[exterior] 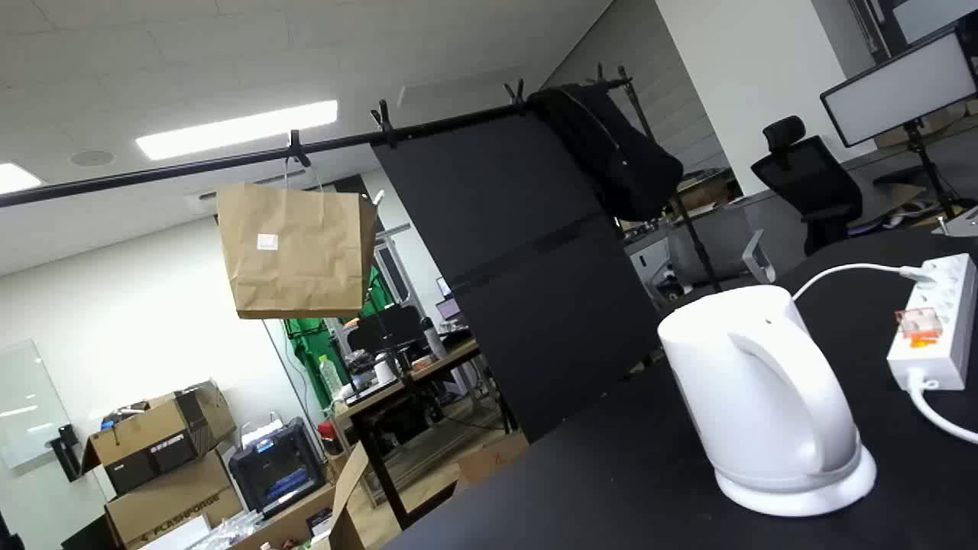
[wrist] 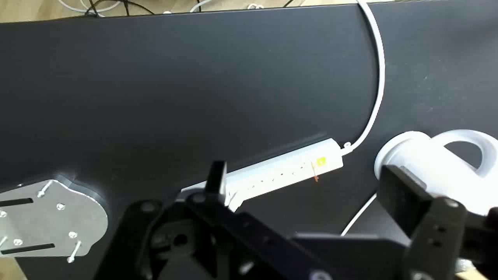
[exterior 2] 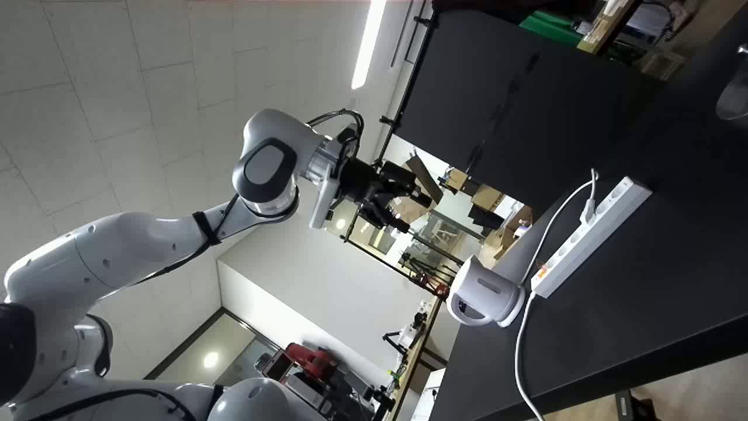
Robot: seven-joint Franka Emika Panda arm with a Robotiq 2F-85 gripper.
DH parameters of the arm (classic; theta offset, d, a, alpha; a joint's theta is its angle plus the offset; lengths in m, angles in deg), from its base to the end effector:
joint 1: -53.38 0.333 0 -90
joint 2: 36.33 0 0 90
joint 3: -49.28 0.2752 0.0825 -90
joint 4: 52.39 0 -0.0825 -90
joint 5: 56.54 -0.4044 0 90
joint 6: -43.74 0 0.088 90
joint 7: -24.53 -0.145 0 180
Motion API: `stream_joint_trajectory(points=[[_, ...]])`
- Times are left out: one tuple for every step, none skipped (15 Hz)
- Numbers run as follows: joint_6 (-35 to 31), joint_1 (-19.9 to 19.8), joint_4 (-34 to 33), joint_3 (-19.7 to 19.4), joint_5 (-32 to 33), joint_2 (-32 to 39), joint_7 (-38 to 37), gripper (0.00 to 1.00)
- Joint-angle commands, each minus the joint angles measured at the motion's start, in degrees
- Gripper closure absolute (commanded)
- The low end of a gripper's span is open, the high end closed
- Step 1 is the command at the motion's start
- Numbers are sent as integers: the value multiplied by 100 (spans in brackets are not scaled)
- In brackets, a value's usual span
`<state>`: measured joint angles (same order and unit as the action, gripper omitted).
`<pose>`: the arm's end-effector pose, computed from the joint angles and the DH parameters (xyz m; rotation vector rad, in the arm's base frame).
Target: Turn off the switch on the extension cord
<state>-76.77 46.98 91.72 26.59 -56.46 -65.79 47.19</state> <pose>0.3930 -0.2029 0.3687 -2.9883 0.1065 -0.2114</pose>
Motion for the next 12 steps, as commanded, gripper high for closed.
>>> stream_joint_trajectory(points=[[12, -146, -10, 132, -85, 33, 69, 0], [12, -146, -10, 132, -85, 33, 69, 0], [12, -146, -10, 133, -85, 33, 69, 0], [12, -146, -10, 133, -85, 33, 69, 0], [12, -146, -10, 133, -85, 33, 69, 0], [12, -146, -10, 133, -85, 33, 69, 0], [12, -146, -10, 132, -85, 33, 69, 0], [12, -146, -10, 132, -85, 33, 69, 0], [12, -146, -10, 133, -85, 33, 69, 0], [-31, -110, -26, 139, -43, 75, 164, 0], [-172, -100, -31, 193, 1, 135, 155, 0], [-244, -49, -82, 238, -4, 227, 218, 0]])
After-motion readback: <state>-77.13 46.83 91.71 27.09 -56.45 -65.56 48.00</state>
